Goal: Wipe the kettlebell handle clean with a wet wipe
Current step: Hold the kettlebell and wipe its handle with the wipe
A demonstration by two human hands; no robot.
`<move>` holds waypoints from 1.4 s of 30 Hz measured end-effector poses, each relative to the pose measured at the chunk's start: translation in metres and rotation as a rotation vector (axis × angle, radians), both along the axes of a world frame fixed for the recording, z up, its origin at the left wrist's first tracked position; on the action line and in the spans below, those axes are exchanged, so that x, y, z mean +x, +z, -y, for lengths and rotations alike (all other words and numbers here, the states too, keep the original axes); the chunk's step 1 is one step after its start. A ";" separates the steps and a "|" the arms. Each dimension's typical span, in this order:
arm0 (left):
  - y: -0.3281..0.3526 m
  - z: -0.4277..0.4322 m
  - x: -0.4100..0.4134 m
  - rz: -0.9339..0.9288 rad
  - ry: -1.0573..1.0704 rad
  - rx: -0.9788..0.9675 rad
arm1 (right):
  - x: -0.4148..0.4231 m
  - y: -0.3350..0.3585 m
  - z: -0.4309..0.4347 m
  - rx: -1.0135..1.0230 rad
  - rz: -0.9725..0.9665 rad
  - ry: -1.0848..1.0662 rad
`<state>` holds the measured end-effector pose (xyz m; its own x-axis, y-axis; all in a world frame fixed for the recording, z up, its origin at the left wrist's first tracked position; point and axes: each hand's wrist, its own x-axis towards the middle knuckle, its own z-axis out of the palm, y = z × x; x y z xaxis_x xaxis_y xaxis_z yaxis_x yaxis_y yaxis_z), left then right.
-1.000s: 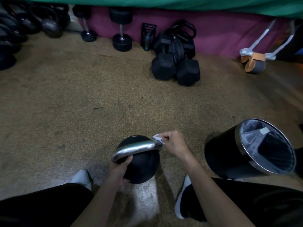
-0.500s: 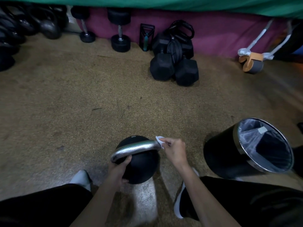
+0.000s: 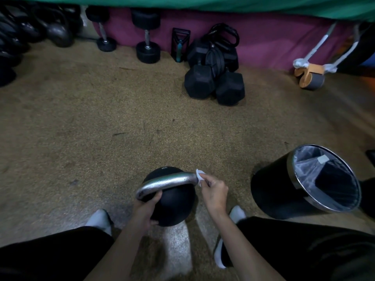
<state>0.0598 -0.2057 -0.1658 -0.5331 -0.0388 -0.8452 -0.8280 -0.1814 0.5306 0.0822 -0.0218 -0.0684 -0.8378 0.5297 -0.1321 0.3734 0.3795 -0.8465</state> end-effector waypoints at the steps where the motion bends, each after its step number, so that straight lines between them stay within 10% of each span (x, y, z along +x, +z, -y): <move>1: 0.000 0.000 0.000 -0.002 0.001 0.001 | -0.002 -0.002 0.000 -0.007 0.008 -0.013; 42: -0.001 0.001 -0.001 0.023 0.021 -0.006 | 0.022 -0.028 0.029 0.058 -0.118 -0.189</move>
<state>0.0587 -0.2062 -0.1669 -0.5125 -0.0548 -0.8569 -0.8361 -0.1957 0.5125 0.1040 -0.0510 -0.0966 -0.7307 0.6827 -0.0032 0.3419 0.3619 -0.8673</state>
